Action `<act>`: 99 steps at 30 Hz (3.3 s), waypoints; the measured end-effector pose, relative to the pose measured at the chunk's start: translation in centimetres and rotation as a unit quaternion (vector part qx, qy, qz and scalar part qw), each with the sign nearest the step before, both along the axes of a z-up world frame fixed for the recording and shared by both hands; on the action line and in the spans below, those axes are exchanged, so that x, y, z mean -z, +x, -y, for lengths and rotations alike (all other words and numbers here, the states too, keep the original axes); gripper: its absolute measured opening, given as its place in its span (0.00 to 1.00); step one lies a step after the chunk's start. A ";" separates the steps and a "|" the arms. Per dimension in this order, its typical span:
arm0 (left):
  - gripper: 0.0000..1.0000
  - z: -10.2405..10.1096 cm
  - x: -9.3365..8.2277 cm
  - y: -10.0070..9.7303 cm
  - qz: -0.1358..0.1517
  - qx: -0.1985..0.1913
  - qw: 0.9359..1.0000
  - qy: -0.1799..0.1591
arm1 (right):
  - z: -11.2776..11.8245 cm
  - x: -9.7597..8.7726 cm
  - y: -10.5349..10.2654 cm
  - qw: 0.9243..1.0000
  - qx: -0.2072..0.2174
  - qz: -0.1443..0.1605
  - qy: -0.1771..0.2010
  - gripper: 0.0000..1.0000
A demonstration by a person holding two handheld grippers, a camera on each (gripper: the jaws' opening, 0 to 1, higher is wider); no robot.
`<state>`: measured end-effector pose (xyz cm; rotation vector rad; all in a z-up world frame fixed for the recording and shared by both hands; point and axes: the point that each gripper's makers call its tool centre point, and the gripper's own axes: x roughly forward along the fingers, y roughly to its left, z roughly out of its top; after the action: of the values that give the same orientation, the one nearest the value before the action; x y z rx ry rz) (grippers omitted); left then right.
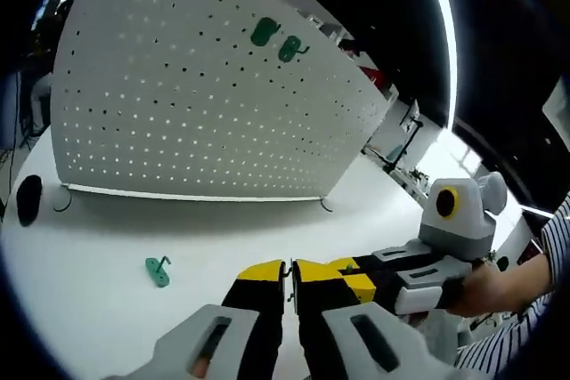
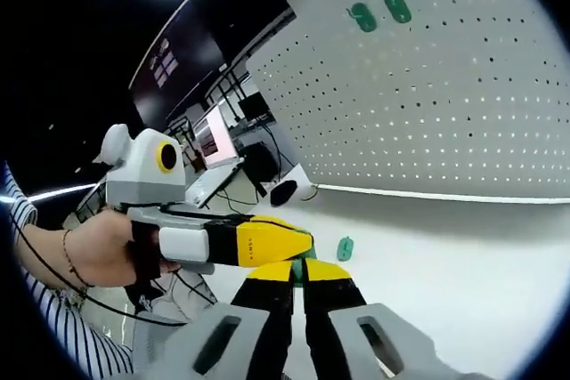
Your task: Insert the hook assembly into the mounting plate slot until the hook locks in place.
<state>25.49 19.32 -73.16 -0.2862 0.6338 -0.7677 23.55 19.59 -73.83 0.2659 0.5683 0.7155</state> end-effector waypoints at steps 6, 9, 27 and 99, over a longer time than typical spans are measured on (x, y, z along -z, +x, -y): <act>0.05 -0.9 -1.0 0.5 0.014 -0.017 1.000 -0.011 | 0.1 -0.5 0.7 0.999 0.000 0.031 -0.026 0.00; 0.14 -1.7 -1.6 1.0 0.024 -0.032 0.999 -0.013 | 0.4 -0.8 0.8 0.998 0.007 0.044 -0.038 0.00; 0.74 -6.0 0.4 0.4 0.011 -0.081 0.997 -0.003 | 5.0 -9.4 6.0 0.960 0.136 0.229 -0.090 0.00; 0.94 -8.4 3.8 -1.0 -0.021 -0.111 0.993 -0.024 | 14.6 -16.9 21.0 0.864 0.367 0.324 -0.121 0.00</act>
<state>24.51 27.73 -76.94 -0.4110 0.6125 -0.5646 44.51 5.00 -56.88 -0.0166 -0.1145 -0.0405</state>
